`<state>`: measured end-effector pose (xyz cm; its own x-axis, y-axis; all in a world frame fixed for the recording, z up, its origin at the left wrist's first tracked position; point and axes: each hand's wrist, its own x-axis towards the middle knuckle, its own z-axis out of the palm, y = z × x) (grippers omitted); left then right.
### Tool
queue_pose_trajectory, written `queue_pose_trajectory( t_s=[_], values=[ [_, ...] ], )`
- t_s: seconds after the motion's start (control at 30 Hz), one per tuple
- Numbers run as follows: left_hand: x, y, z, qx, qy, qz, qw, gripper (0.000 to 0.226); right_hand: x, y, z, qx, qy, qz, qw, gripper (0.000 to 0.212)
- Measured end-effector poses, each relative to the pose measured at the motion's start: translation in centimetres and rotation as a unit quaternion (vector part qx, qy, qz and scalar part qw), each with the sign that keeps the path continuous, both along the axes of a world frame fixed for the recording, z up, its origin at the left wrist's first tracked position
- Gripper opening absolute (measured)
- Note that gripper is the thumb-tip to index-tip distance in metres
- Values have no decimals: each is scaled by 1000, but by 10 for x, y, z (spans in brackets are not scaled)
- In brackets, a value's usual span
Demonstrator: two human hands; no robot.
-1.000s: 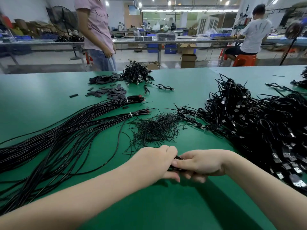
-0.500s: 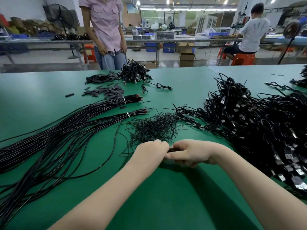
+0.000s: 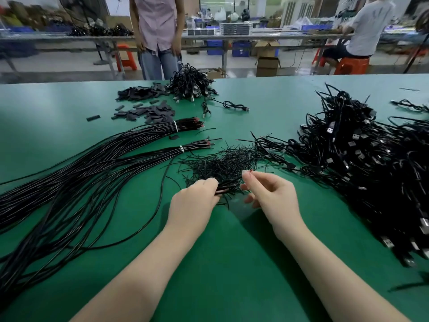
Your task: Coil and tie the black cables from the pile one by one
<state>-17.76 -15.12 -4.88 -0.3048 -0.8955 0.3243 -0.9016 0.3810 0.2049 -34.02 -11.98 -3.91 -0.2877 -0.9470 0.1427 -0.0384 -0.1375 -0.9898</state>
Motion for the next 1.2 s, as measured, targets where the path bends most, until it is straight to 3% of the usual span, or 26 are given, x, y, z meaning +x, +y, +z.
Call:
queue_pose_trajectory(
  t_s=[0.1,0.5,0.67,0.73,0.8,0.97,1.07,1.13,1.17,1.2],
  values=[
    [-3,0,-2,5,-8,-10,1000,17,5,1,-9,-30,31,-29,999,11],
    [-12,5,-2,17,-3,-32,999,28,9,3,-13,-47,-12,-69,996,15],
    [-11,5,-2,28,6,-18,999,26,10,4,-13,-41,-16,4,999,3],
    [-9,5,-2,28,12,-10,999,22,10,3,-13,-45,58,35,997,6],
    [-8,8,-2,29,18,-25,999,23,11,3,-14,-46,98,41,993,6],
    [-9,11,0,47,62,-138,987,29,5,2,-14,-55,71,-1,996,15],
    [-5,7,-2,34,41,-142,988,24,5,1,-11,-44,42,9,998,8],
    [-1,4,-2,15,128,-107,986,23,7,-4,-6,-28,-13,18,999,12],
    [1,3,-2,10,201,-84,976,23,6,-9,-4,-21,19,6,1000,16],
    [3,2,-2,2,273,-60,960,24,3,-17,-2,-11,117,-21,993,19]
  ],
)
